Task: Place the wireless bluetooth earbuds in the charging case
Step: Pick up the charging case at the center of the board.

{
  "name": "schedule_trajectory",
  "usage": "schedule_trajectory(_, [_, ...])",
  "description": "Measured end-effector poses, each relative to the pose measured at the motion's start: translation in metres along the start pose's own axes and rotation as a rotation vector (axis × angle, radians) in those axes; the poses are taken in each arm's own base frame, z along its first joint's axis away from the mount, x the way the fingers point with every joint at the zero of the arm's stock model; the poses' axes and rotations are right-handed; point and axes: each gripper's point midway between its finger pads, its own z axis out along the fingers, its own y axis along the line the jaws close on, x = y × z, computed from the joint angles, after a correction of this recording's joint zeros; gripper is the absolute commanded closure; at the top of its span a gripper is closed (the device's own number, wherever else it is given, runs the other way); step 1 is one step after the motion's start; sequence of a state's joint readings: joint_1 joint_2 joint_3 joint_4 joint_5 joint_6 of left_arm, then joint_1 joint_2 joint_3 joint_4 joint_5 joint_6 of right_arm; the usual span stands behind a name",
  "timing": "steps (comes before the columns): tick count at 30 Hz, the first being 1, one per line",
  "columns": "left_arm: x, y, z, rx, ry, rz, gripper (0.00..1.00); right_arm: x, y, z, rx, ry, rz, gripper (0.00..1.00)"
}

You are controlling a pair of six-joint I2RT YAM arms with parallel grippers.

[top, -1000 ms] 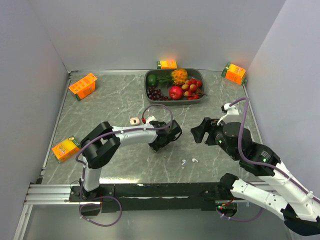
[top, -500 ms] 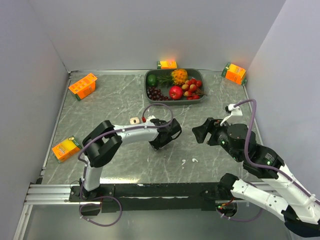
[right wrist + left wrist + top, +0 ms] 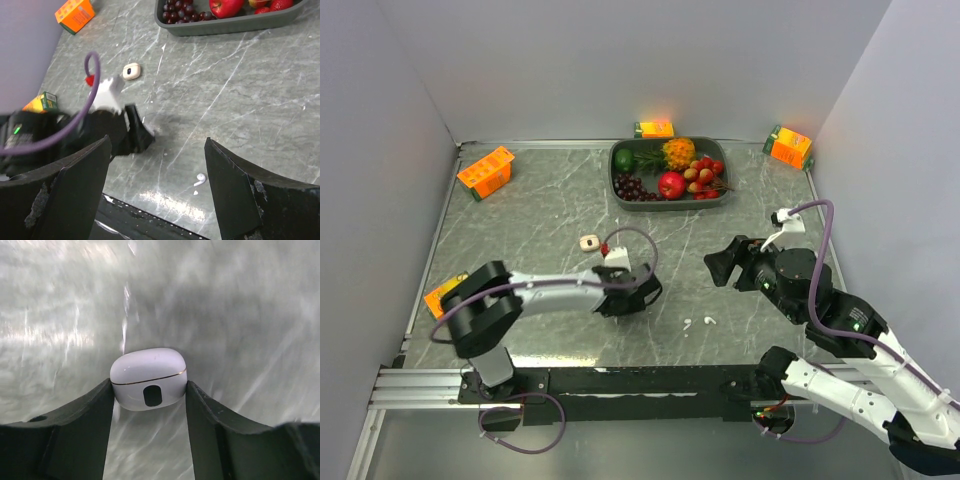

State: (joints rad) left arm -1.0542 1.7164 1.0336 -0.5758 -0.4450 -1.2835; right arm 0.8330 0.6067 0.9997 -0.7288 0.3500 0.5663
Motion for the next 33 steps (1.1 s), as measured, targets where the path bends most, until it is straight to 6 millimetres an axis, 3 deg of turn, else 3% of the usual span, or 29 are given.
schedule_trajectory(6, [0.021, -0.005, -0.044, 0.29, -0.121, 0.283, 0.99, 0.007, -0.003, 0.006, 0.009, 0.015, -0.027, 0.18])
schedule_trajectory(12, [0.002, -0.011, -0.108, 0.79, -0.381, 0.341, 0.99, 0.019, -0.001, 0.012, -0.004, 0.066, -0.085, 0.19])
schedule_trajectory(15, [0.002, 0.002, -0.119, 0.962, -0.557, 0.447, 0.99, 0.034, 0.007, 0.019, -0.046, 0.141, -0.125, 0.16])
schedule_trajectory(18, [0.008, 0.001, -0.126, 1.032, -0.635, 0.609, 0.99, 0.056, 0.022, 0.026, -0.117, 0.253, -0.155, 0.14])
schedule_trajectory(24, [0.001, -0.024, -0.163, 1.158, -0.806, 0.809, 0.99, 0.094, 0.055, 0.041, -0.265, 0.466, -0.163, 0.13])
schedule_trajectory(33, [0.002, -0.037, -0.17, 1.168, -0.878, 0.966, 0.99, 0.109, 0.081, 0.051, -0.368, 0.574, -0.148, 0.14])
